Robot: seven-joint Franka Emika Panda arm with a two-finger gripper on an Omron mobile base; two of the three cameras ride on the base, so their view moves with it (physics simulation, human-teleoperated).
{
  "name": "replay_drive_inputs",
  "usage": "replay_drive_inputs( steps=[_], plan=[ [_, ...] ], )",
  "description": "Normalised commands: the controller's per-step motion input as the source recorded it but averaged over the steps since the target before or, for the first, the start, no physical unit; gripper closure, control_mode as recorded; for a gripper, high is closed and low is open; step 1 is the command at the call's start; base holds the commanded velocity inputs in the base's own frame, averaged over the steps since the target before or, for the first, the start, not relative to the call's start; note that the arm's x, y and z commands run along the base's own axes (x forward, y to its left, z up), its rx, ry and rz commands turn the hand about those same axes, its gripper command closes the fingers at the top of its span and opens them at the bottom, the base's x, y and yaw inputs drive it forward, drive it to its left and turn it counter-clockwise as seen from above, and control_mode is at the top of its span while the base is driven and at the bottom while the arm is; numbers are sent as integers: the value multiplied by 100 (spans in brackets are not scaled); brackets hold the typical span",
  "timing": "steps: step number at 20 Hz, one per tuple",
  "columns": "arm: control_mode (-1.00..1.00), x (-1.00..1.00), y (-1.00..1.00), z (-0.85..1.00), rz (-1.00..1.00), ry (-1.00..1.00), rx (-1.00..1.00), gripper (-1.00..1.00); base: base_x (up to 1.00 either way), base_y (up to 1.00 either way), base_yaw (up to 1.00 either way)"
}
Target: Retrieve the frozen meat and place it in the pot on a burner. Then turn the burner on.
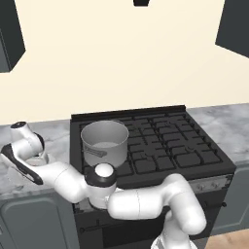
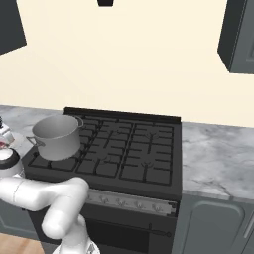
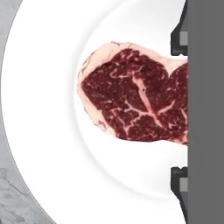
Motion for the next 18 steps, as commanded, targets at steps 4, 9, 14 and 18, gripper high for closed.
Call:
replay_drive_inputs(
  steps=[4,9,14,18],
  plan=[
    [-100,0,6,-18,0,0,0,100,0,0,0],
    [-100,-3,-5,0,-2,0,0,100,0,0,0],
    [-100,-26,-33,32,-3,-4,0,100,0,0,0],
    [-100,-72,-41,6,-12,-2,0,100,0,0,0]
  ],
)
